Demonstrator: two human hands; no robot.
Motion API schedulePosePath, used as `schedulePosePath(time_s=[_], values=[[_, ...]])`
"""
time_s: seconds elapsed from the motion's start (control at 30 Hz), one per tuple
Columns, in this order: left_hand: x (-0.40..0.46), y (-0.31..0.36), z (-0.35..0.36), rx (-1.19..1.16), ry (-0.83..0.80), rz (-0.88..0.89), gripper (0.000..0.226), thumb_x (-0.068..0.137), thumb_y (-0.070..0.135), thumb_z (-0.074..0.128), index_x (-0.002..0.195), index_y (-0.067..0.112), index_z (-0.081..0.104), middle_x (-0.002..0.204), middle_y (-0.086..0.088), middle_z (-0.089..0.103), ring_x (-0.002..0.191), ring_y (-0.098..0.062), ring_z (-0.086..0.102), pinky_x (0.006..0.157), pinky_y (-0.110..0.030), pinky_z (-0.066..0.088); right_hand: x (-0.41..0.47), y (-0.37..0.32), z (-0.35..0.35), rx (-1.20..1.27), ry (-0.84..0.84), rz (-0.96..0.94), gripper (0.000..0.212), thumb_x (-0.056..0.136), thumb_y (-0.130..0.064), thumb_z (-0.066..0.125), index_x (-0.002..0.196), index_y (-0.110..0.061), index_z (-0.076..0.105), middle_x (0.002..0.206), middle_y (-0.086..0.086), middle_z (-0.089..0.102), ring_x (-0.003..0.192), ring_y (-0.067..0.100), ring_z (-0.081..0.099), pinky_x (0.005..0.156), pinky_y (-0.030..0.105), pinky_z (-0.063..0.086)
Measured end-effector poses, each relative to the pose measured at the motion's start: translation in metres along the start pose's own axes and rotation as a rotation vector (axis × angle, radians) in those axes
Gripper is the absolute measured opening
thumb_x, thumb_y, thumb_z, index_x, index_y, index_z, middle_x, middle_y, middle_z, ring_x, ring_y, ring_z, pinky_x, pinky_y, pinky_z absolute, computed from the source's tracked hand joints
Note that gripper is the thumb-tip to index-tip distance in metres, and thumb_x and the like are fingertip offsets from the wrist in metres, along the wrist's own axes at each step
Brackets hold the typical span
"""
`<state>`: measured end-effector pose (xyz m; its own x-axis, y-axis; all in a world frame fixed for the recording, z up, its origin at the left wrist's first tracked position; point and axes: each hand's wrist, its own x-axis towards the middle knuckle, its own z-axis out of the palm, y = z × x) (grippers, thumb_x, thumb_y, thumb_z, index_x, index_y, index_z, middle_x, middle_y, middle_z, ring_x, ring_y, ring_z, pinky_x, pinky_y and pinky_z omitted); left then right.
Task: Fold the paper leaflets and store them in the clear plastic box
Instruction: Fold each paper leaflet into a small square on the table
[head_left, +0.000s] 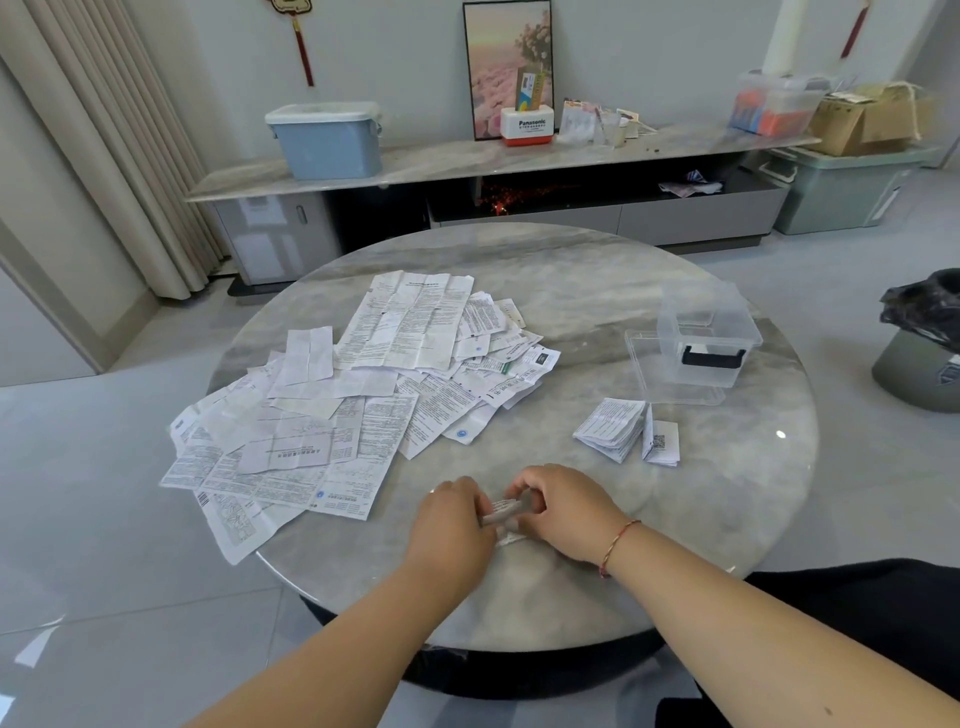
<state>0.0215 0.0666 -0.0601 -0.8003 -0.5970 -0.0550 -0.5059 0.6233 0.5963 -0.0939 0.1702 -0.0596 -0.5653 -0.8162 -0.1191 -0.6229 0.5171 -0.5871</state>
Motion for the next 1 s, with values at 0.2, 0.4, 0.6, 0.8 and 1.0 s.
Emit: schedulePosePath(time_s=[0.2,0.4,0.6,0.8,1.0], values=[[0.004,0.008,-0.007,-0.514,-0.035,-0.124,0.026,0.072,0.008,0.077,0.087,0.018,0.058,0.065,0.001,0.059,0.059,-0.01,0.054,0.058,-0.026,0.044,-0.012,0.005,-0.018,0.221,0.069,0.024,0.025,0.076,-0.023,0.073,0.063,-0.03,0.053,0.064,-0.011,0.054,0.058,0.0,0.048,0.056,0.017,0.038],[0.005,0.027,-0.017,-1.05,-0.138,-0.262,0.012,0.09,-0.011,0.049,0.097,-0.003,0.055,0.071,-0.013,0.064,0.062,-0.019,0.063,0.061,-0.026,0.056,-0.025,0.009,-0.045,0.452,0.325,0.18,0.019,0.085,-0.002,0.058,0.069,-0.01,0.063,0.05,-0.006,0.053,0.045,0.0,0.046,0.05,0.018,0.037],[0.019,0.018,-0.034,-0.994,0.068,-0.326,0.014,0.092,-0.007,0.043,0.098,-0.002,0.055,0.077,-0.018,0.064,0.065,-0.024,0.061,0.064,-0.03,0.056,-0.03,0.069,-0.084,0.413,0.979,0.749,0.025,0.092,-0.021,0.052,0.094,-0.002,0.069,0.096,0.022,0.066,0.088,0.037,0.059,0.072,0.031,0.041],[0.022,0.005,-0.041,-0.837,0.186,-0.311,0.016,0.089,-0.003,0.047,0.092,0.005,0.059,0.078,-0.013,0.067,0.067,-0.022,0.062,0.059,-0.031,0.052,-0.023,0.09,-0.077,0.274,0.732,0.826,0.03,0.095,-0.023,0.045,0.103,-0.005,0.067,0.102,0.021,0.065,0.093,0.037,0.058,0.074,0.033,0.041],[0.051,-0.023,-0.072,-0.415,0.432,-0.253,0.011,0.089,0.014,0.052,0.093,0.018,0.061,0.084,0.004,0.066,0.079,-0.014,0.062,0.067,-0.031,0.05,-0.016,0.042,-0.058,0.037,1.077,0.448,0.028,0.09,-0.022,0.051,0.112,-0.01,0.063,0.099,0.016,0.058,0.102,0.036,0.05,0.072,0.034,0.038]])
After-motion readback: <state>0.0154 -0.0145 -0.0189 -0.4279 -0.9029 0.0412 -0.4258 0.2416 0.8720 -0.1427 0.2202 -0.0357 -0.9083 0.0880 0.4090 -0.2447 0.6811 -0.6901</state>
